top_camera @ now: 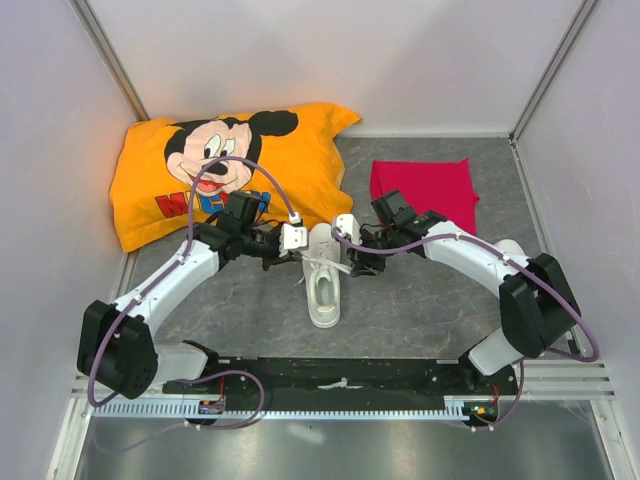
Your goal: Tie the shoes
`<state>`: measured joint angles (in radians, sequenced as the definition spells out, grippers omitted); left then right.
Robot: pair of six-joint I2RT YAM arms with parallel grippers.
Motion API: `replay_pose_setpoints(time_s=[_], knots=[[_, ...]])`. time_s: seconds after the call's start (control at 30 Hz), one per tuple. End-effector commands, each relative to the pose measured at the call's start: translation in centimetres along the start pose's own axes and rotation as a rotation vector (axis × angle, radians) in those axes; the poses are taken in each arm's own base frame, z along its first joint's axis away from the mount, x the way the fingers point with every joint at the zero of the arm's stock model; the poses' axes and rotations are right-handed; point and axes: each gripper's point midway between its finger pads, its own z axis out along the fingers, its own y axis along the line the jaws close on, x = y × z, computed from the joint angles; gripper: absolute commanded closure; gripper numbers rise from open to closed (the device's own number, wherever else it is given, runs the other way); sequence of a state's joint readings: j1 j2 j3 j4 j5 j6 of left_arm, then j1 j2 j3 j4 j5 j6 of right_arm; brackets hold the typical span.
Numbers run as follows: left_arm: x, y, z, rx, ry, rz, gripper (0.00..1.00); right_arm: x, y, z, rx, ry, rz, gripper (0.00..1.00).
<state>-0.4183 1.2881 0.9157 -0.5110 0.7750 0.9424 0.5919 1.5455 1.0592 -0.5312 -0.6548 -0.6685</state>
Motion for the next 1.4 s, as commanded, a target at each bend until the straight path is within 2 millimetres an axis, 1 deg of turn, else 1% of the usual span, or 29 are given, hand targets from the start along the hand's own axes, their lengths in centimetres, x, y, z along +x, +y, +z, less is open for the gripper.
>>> replay_pose_setpoints(time_s=[0.0,0.13,0.2,0.37,0.6,0.83,0.87,1.13,1.37], knots=[[0.2,-0.2,-0.9,-0.013,0.019,0.034,0.98,-1.8,-0.8,-0.1,0.012,-0.045,-0.034,0.65],[0.7,-0.2,-1.4,-0.024,0.037,0.035,0.98,-1.8,-0.8,-0.1,0.009,-0.047,-0.034,0.58],[1.0,-0.1,-1.7,-0.028,0.045,0.031,0.99,-1.8,-0.8,-0.1,0.009,-0.047,-0.035,0.57],[1.3,-0.1,-2.4,-0.037,0.06,0.041,0.98,-1.8,-0.7,-0.2,0.011,-0.047,-0.038,0.56],[2.7,-0.3,-3.8,-0.047,0.109,0.043,0.99,-1.8,-0.9,-0.4,0.019,-0.048,-0.042,0.55],[3.9,-0.9,-5.3,-0.05,0.153,0.058,0.99,-2.0,-1.1,-0.4,0.012,-0.057,-0.055,0.52],[4.1,-1.2,-5.4,-0.041,0.162,0.058,0.98,-2.1,-1.2,-0.4,0.011,-0.059,-0.057,0.51],[4.0,-1.3,-6.3,-0.057,0.191,0.101,0.98,-2.8,-1.8,-0.3,0.012,-0.069,-0.088,0.47],[4.2,-1.9,-7.1,-0.055,0.208,0.096,0.99,-3.4,-1.8,-0.4,0.0,-0.084,-0.119,0.43]])
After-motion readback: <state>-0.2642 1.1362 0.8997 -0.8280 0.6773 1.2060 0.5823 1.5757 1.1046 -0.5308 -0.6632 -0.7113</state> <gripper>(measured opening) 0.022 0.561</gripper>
